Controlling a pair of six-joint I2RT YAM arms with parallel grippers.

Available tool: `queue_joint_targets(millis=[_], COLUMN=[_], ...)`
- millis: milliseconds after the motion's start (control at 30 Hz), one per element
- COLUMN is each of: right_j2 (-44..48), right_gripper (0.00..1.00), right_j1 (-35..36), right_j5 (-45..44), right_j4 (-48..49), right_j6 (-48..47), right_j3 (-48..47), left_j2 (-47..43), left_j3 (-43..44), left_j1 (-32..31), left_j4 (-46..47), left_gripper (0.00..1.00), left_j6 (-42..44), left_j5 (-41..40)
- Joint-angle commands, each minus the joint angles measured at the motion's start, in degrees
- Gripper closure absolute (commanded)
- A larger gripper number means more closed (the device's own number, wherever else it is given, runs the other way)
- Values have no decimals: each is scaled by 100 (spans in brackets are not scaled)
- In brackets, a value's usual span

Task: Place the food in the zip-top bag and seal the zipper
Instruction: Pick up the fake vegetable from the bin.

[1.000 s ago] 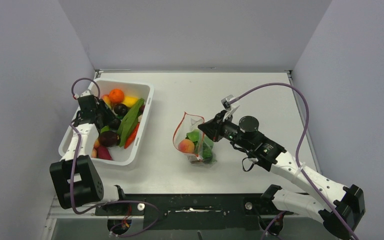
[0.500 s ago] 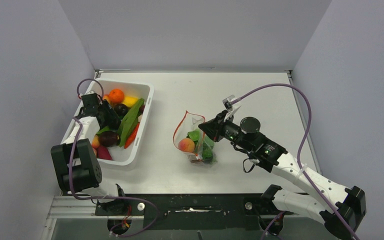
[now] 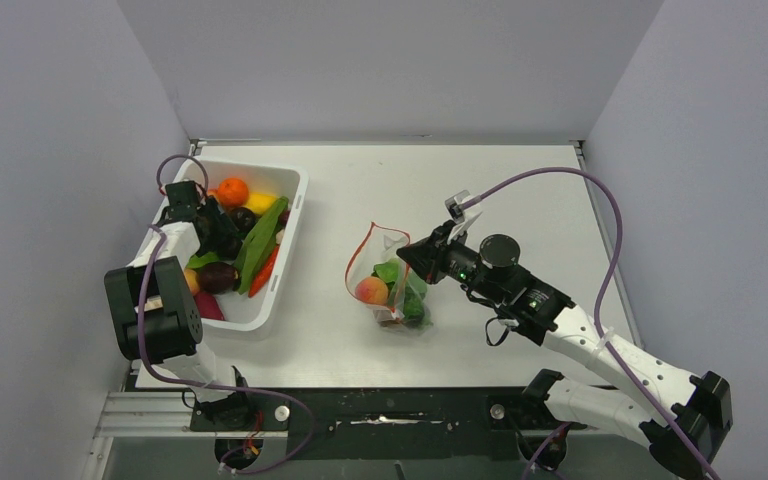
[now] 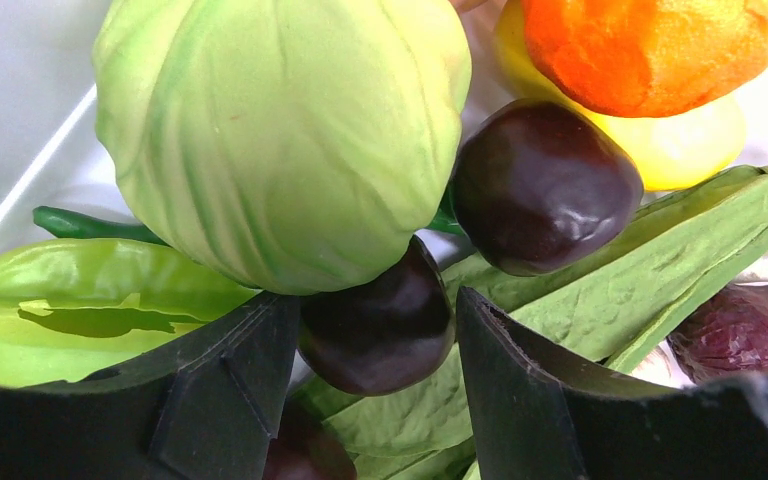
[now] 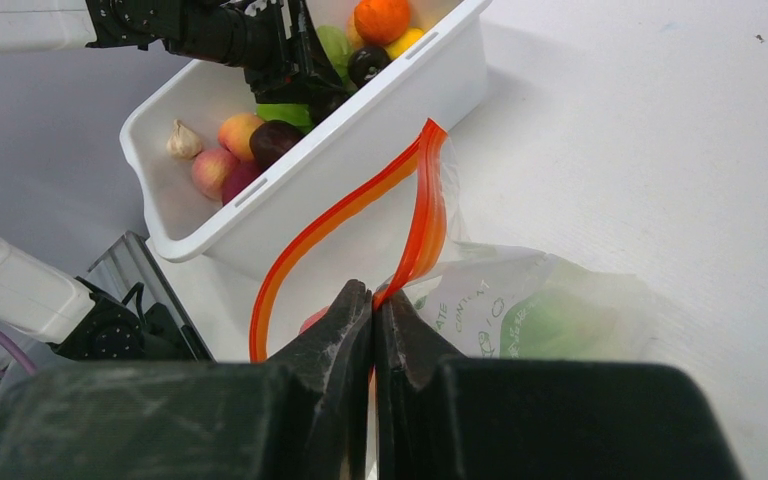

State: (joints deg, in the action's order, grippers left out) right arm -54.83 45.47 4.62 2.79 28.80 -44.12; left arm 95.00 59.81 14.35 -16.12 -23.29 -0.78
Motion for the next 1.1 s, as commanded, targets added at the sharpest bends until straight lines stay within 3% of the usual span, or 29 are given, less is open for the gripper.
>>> queue_joint_targets(millis=[0, 367, 667, 800, 1067], right_j2=[161, 137, 124, 103, 153], right_gripper=[100, 100, 100, 100, 100], right_j1=[47, 52, 58, 68, 111], right_j5=[-148, -129, -160, -164, -251], right_j4=[593, 500, 477, 420, 376], right_j6=[-23, -49, -46, -58, 7], right_j3=[-71, -219, -249, -315, -217], left_j2=[26, 189, 234, 84, -572], left_j3=[120, 171, 284, 270, 91], left_j1=[-13, -125, -230, -231, -289], left_j4=[38, -94, -397, -427, -388], left_gripper=[41, 42, 36, 45, 52], left_j6=[-22, 35, 131, 150, 184], left_j5=[104, 167, 87, 79, 116])
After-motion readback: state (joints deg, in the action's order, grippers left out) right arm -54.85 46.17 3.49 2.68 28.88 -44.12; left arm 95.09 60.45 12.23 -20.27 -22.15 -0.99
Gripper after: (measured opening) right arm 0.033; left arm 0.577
